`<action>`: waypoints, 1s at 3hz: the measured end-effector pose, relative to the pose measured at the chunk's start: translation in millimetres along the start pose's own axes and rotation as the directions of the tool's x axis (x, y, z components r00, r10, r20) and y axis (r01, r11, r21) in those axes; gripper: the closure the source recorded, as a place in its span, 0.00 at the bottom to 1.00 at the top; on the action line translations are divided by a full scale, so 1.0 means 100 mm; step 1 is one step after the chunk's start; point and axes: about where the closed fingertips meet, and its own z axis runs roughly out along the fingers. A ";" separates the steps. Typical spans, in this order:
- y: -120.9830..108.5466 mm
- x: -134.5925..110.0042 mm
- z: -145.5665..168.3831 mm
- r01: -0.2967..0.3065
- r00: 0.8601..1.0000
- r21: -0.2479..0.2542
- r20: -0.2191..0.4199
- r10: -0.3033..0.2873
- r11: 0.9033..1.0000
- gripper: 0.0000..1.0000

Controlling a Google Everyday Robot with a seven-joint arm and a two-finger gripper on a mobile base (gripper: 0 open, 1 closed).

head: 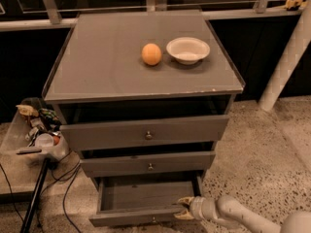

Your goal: Open bottom drawer

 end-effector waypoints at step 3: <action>0.02 -0.06 -0.07 0.012 1.000 0.043 0.006 -0.012 0.999 0.58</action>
Offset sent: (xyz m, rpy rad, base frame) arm -0.0041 -0.0009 0.0089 -0.0044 -0.0379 -0.0243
